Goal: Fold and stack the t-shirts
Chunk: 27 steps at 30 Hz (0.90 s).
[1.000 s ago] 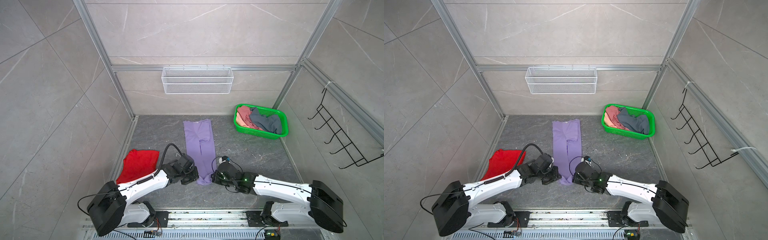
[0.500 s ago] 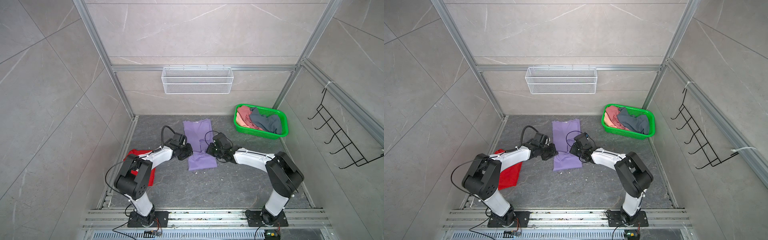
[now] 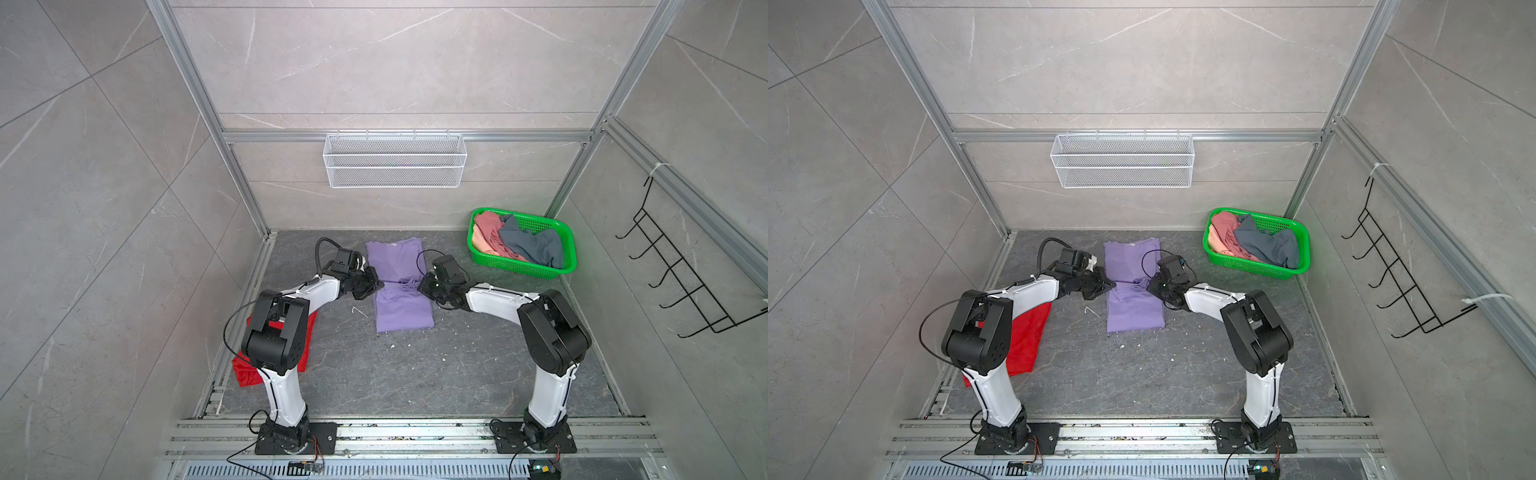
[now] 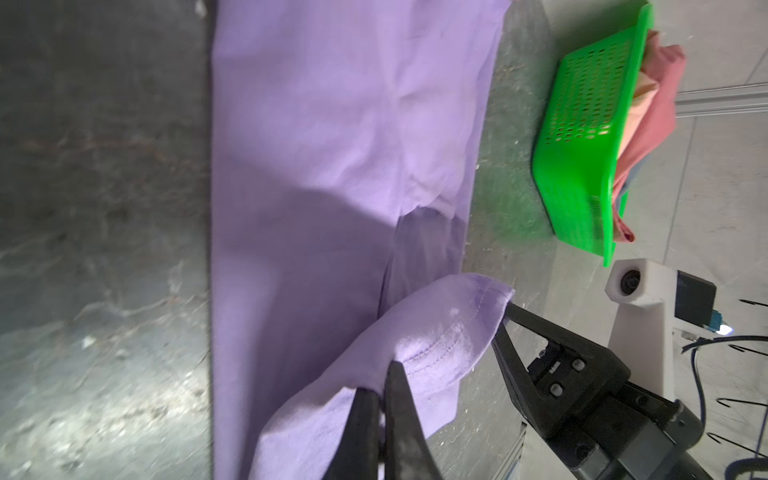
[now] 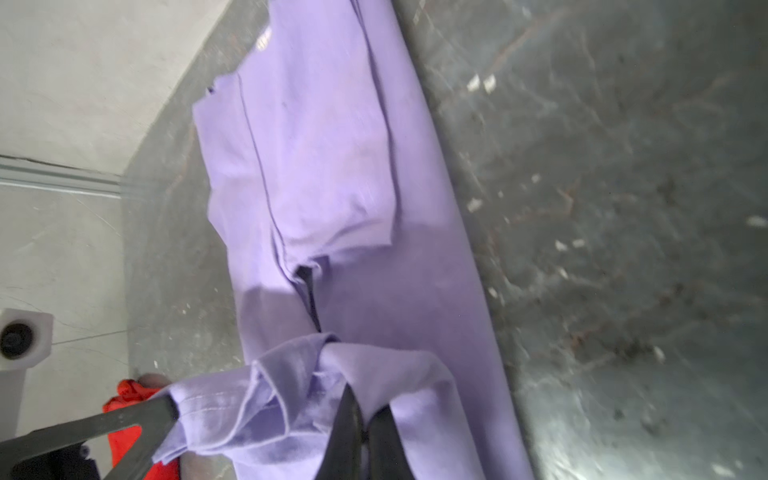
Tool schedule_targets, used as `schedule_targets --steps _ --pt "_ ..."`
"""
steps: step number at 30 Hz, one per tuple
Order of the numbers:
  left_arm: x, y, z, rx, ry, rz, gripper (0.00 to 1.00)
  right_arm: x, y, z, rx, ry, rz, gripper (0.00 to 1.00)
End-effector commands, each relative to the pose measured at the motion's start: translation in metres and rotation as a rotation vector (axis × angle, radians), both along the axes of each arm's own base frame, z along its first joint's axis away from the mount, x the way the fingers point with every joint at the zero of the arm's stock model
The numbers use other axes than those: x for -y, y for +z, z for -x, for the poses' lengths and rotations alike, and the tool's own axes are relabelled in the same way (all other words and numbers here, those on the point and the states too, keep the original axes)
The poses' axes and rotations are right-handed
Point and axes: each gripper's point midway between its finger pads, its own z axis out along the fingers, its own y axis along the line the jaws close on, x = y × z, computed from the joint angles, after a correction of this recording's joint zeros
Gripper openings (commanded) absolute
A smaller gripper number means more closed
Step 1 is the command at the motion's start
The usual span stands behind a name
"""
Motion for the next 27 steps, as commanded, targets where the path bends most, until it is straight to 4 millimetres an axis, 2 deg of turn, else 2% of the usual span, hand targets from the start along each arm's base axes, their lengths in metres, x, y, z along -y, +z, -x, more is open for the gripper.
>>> schedule_targets --steps 1,2,4,5,6,10,12,14,16,18,23,27 --pt "0.000 -0.003 -0.016 -0.001 -0.016 0.023 0.00 -0.003 -0.006 -0.016 -0.014 -0.006 -0.018 0.01" --pt "-0.001 -0.005 -0.019 -0.010 -0.011 0.018 0.07 -0.004 -0.006 -0.021 -0.016 -0.008 -0.026 0.08" --pt "-0.007 -0.006 -0.029 -0.021 0.014 0.018 0.19 -0.002 0.000 -0.033 0.002 -0.021 -0.053 0.34" --pt "-0.011 -0.005 -0.034 -0.020 0.027 0.022 0.21 -0.001 0.007 -0.039 0.023 -0.026 -0.067 0.39" --pt "-0.015 -0.001 -0.040 -0.012 0.040 0.027 0.22 0.002 0.015 -0.045 0.046 -0.034 -0.080 0.39" --pt "-0.036 0.019 -0.062 0.012 0.089 0.040 0.48 0.020 0.042 -0.058 0.107 -0.073 -0.116 0.41" --pt "-0.043 0.033 -0.066 0.046 0.106 0.046 0.50 0.023 0.053 -0.053 0.133 -0.056 -0.097 0.44" --pt "-0.046 0.043 -0.062 0.066 0.112 0.031 0.54 0.025 0.055 -0.043 0.129 -0.035 -0.084 0.45" --pt "-0.046 0.046 -0.051 0.062 0.101 0.021 0.56 0.026 0.053 -0.030 0.116 -0.010 -0.080 0.45" --pt "-0.042 0.041 -0.036 0.045 0.085 0.007 0.57 0.031 0.044 -0.015 0.079 0.005 -0.054 0.47" --pt "-0.027 0.012 0.027 -0.034 0.018 -0.125 0.58 0.048 0.027 0.027 0.001 0.018 0.008 0.53" --pt "-0.019 -0.008 0.077 -0.081 -0.016 -0.168 0.58 0.052 0.022 0.062 -0.037 0.068 -0.004 0.56"
